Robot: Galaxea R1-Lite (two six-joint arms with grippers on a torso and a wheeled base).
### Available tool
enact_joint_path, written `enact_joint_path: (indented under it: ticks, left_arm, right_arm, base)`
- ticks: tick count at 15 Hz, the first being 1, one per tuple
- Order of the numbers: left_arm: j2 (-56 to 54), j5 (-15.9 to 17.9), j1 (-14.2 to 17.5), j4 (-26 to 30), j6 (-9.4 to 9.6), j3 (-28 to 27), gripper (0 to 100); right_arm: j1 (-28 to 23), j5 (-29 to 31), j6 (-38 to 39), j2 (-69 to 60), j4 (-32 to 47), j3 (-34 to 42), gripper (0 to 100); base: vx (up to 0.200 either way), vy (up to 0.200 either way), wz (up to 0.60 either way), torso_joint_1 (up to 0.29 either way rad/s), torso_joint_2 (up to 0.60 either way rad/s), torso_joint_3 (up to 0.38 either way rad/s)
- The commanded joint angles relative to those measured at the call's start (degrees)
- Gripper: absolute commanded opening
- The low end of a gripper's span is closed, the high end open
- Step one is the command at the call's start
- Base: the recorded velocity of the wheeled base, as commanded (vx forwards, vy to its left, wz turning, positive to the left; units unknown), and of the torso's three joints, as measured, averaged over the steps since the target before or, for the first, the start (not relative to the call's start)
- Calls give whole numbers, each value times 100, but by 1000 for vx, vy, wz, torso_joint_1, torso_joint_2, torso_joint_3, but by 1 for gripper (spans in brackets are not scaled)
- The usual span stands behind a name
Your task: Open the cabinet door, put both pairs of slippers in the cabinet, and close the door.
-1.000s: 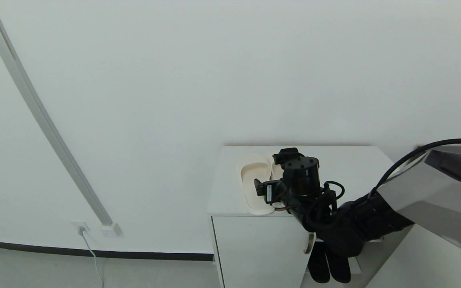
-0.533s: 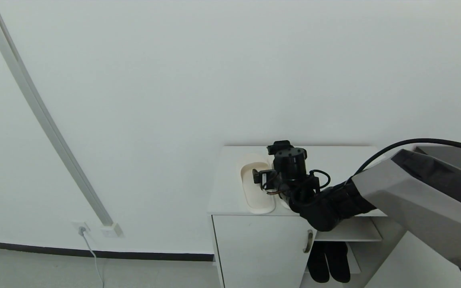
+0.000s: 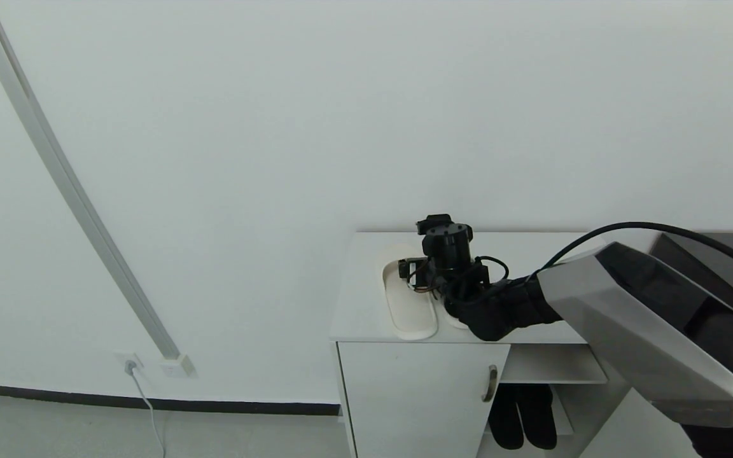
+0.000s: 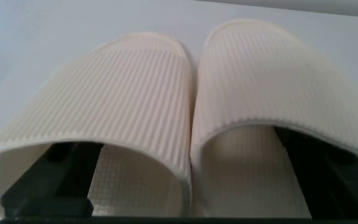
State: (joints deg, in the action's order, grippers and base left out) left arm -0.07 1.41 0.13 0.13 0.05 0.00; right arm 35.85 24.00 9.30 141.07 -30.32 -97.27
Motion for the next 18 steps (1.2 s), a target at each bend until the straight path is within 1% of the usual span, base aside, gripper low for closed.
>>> enact_joint_path:
  ticks: [1, 6, 8, 10, 12, 14, 16, 18]
  left_arm:
    - [7, -1, 4, -5, -5, 0, 0]
    - [7, -1, 4, -5, 4, 0, 0]
    - [7, -1, 4, 4, -5, 0, 0]
    - [7, -10, 4, -5, -5, 0, 0]
    - [7, -10, 4, -5, -14, 0, 0]
    - [7, -10, 4, -5, -14, 0, 0]
    - [7, -10, 4, -5, -5, 0, 0]
    - [7, -10, 4, -5, -5, 0, 0]
  right_arm:
    - [1, -1, 1, 175, 17, -240, 0]
    - [27, 8, 1, 35, 0, -205, 0]
    - [27, 17, 10, -422, -18, 138, 0]
    - [71, -62, 19, -1073, -36, 832, 0]
    - [168, -388, 1, -1855, -167, 1869, 0]
    - [256, -484, 10, -2602, -387, 2854, 0]
    - [440, -915, 1, -3481, -475, 4014, 0]
    - [739, -1012, 1, -4193, -466, 4875, 0]
  base:
    - [0, 0, 0, 0, 0, 0]
    - [0, 0, 0, 0, 0, 0]
    - [0, 0, 0, 0, 0, 0]
    - [0, 0, 0, 0, 0, 0]
    - [0, 0, 0, 0, 0, 0]
    - [0, 0, 0, 0, 0, 0]
    - [0, 0, 0, 0, 0, 0]
    - [0, 0, 0, 0, 0, 0]
